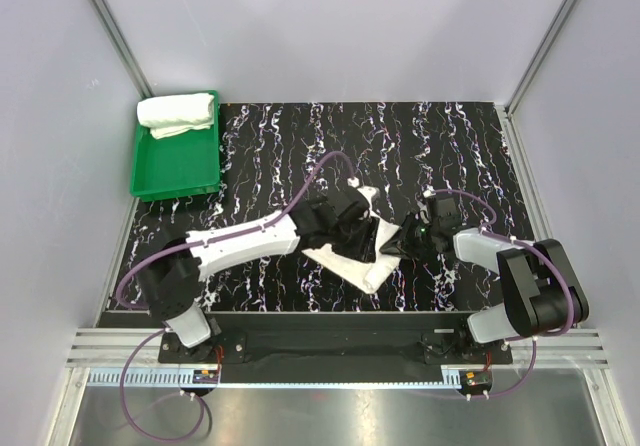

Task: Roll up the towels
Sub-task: Roll the towel

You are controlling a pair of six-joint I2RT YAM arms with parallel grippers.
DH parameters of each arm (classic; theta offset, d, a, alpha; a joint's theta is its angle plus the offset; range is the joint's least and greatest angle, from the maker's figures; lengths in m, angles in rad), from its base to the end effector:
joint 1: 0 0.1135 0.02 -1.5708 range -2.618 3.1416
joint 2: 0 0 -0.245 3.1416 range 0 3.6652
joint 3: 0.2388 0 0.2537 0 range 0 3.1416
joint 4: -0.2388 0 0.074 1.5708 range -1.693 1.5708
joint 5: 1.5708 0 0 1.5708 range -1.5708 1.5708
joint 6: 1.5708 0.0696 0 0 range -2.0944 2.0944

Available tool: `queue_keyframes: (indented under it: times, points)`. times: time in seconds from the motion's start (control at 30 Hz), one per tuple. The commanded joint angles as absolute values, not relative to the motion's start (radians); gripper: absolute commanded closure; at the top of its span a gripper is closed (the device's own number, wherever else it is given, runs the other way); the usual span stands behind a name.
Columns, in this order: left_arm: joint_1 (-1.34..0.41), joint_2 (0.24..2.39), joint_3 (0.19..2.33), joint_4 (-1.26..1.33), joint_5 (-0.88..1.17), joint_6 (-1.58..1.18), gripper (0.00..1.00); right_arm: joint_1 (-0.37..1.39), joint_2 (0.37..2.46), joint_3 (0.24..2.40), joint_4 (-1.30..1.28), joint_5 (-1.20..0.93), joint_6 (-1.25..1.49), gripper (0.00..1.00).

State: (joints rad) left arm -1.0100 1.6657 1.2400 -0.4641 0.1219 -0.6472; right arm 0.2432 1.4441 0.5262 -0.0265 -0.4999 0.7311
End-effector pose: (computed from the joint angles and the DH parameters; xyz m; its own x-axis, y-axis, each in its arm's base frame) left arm 0.1963 -0.3285 0.1991 -0.8610 0.2457 -0.4453 0.4539 0.7661 -0.4550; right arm 0.2498 0.0963 0.0878 -0.9086 0.3783 -0.1771 0.1647 0.7140 0.6805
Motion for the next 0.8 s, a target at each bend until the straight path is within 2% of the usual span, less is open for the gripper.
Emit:
queue_keyframes:
  times: [0.0, 0.13, 0.33, 0.77]
  points:
    - [-1.092, 1.618, 1.293, -0.535, -0.125, -0.484, 0.50, 0.242, 1.471, 0.546, -0.028, -0.408, 0.701, 0.82]
    - [-1.205, 1.661, 1.327, -0.538, -0.228, -0.408, 0.47, 0.244, 1.480, 0.548, -0.025, -0.410, 0.695, 0.82]
    - [-1.282, 1.758, 1.373, -0.528, -0.287, -0.379, 0.44, 0.244, 1.486, 0.548, -0.025, -0.411, 0.689, 0.82]
    - [-1.330, 1.924, 1.420, -0.518, -0.387, -0.353, 0.39, 0.245, 1.496, 0.543, -0.011, -0.416, 0.681, 0.80]
